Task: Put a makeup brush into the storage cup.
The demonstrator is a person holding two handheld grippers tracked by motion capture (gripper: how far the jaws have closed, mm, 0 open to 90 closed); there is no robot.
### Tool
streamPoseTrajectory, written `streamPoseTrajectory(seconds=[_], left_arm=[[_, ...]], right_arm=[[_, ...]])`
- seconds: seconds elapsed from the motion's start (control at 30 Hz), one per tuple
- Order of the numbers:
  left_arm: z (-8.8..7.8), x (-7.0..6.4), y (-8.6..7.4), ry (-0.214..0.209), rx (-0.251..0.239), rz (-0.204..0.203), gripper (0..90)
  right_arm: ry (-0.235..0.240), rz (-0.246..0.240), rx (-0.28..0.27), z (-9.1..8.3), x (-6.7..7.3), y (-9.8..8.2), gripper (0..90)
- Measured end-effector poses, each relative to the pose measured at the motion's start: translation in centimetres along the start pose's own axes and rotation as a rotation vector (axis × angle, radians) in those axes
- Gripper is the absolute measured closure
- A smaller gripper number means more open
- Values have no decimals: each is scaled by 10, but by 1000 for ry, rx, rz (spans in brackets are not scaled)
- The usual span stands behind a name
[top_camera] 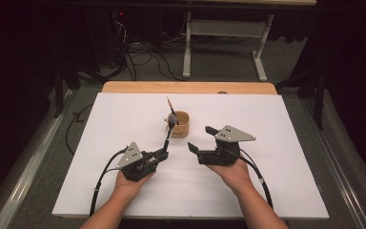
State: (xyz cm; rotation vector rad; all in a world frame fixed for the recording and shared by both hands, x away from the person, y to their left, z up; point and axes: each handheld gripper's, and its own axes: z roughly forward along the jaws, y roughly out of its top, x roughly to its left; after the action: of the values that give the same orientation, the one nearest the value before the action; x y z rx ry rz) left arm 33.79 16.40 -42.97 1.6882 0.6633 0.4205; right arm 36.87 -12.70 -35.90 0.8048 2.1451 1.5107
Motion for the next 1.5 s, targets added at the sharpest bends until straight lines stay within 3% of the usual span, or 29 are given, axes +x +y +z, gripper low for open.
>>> streamPoseTrajectory(seconds=[0.17, 0.63, 1.1, 1.5], left_arm=[[2, -1, -1, -9, 1, -1, 791], [13, -12, -2, -64, -1, -11, 791], [15, -16, -3, -91, -13, -28, 791], [15, -18, -4, -114, -6, -24, 791]], right_arm=[[52, 38, -32, 0, 4, 1, 203], [124, 105, -73, 0, 11, 1, 279], [186, 148, -103, 4, 18, -3, 373], [203, 164, -117, 9, 24, -6, 458]])
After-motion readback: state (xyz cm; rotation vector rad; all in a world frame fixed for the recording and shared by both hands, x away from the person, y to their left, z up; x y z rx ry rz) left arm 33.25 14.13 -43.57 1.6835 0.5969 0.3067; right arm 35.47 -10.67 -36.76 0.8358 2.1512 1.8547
